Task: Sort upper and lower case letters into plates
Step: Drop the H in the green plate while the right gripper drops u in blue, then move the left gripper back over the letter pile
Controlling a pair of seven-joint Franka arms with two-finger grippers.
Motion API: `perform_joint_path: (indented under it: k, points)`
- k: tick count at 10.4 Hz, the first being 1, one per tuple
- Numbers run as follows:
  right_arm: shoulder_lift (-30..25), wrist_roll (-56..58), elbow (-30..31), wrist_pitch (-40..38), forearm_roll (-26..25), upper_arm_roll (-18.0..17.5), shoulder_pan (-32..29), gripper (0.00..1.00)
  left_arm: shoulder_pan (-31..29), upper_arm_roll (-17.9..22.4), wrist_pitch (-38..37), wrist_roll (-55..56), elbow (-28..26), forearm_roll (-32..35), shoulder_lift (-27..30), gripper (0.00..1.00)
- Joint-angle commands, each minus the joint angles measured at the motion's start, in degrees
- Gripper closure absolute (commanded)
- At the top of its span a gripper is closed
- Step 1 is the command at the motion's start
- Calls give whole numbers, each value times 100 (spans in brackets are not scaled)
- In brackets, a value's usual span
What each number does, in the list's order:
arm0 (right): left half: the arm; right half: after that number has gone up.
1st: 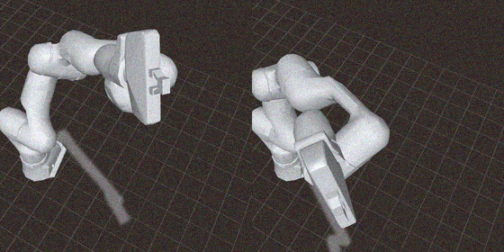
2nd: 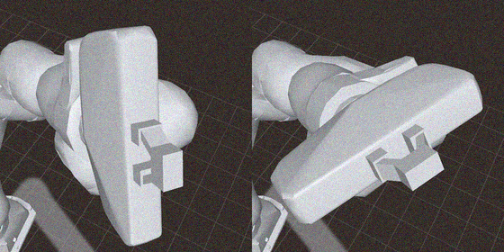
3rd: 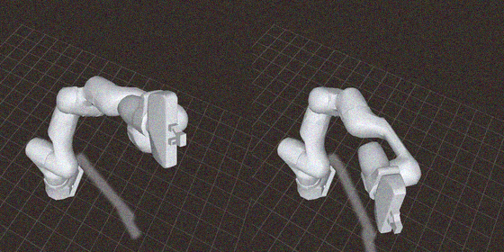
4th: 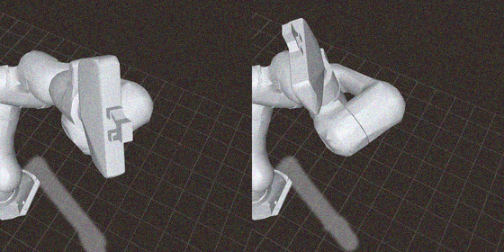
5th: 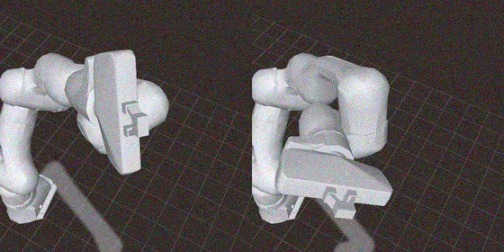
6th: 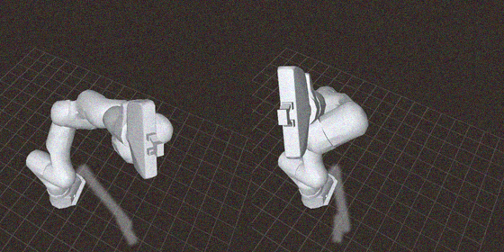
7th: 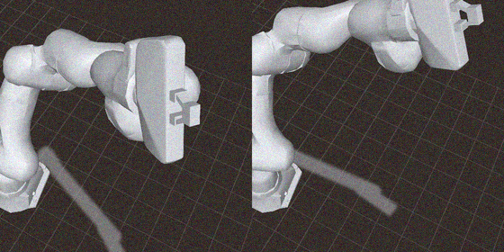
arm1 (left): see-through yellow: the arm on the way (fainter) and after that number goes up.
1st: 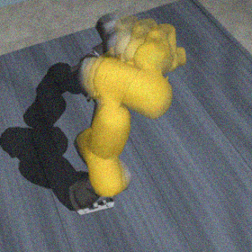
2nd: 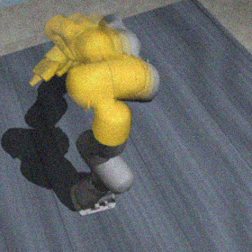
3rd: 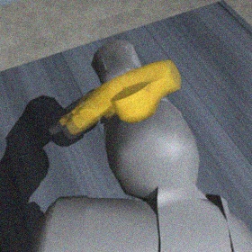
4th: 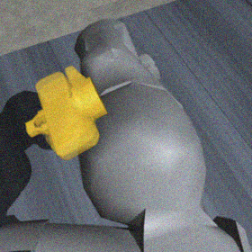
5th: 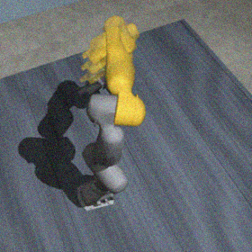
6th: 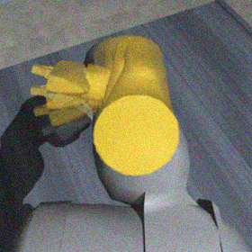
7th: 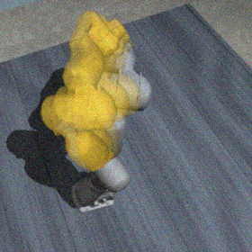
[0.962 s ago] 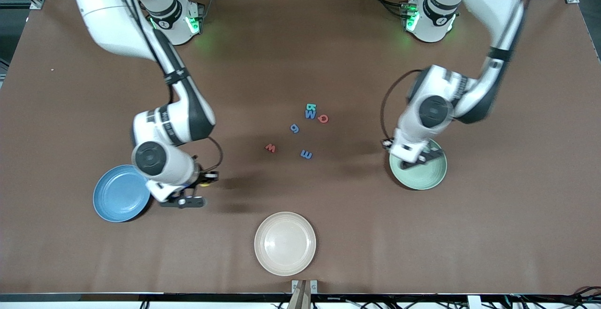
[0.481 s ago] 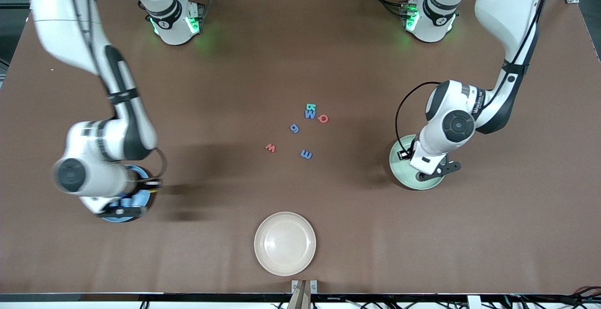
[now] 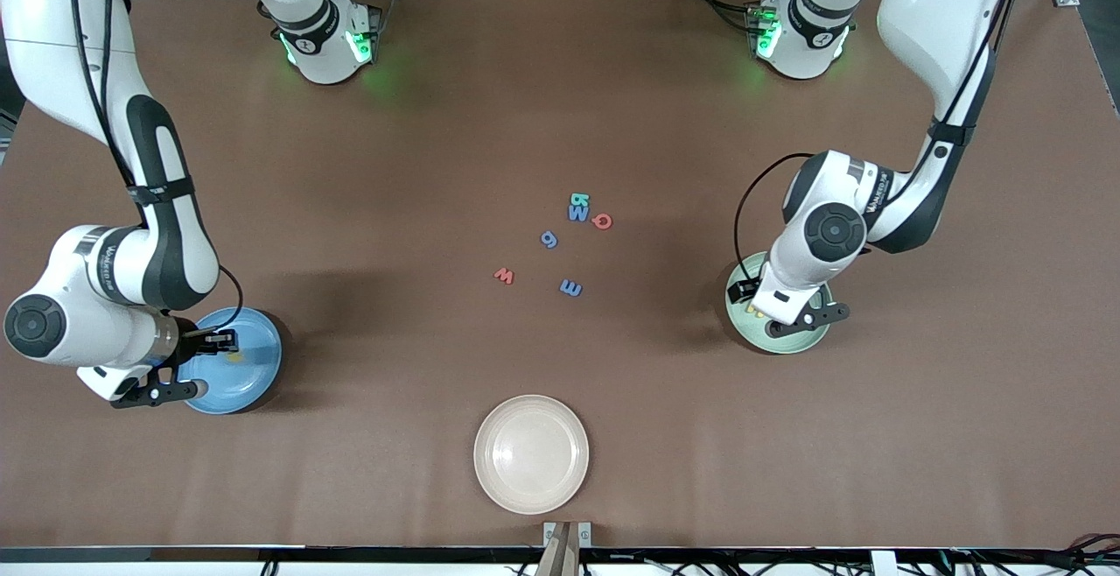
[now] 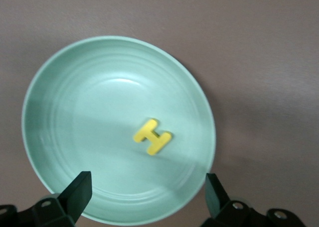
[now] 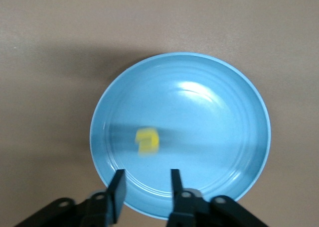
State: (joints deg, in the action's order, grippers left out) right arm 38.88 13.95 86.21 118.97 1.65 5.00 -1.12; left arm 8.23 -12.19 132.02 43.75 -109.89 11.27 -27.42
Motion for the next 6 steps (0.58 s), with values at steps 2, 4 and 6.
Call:
perform_joint_path:
  k: [2, 4, 6]
  points:
    - [-65, -58, 89, 39, -33, -61, 50, 0, 940, -152, 114, 1903, 256, -63, -166, 0]
    - [-91, -76, 97, -5, -42, -61, 155, 0, 1433, -152, 114, 2627, 476, -72, -281, 0]
    - [-109, -207, 158, -31, -25, -69, 208, 0, 1917, -152, 114, 3137, 739, -72, -526, 0]
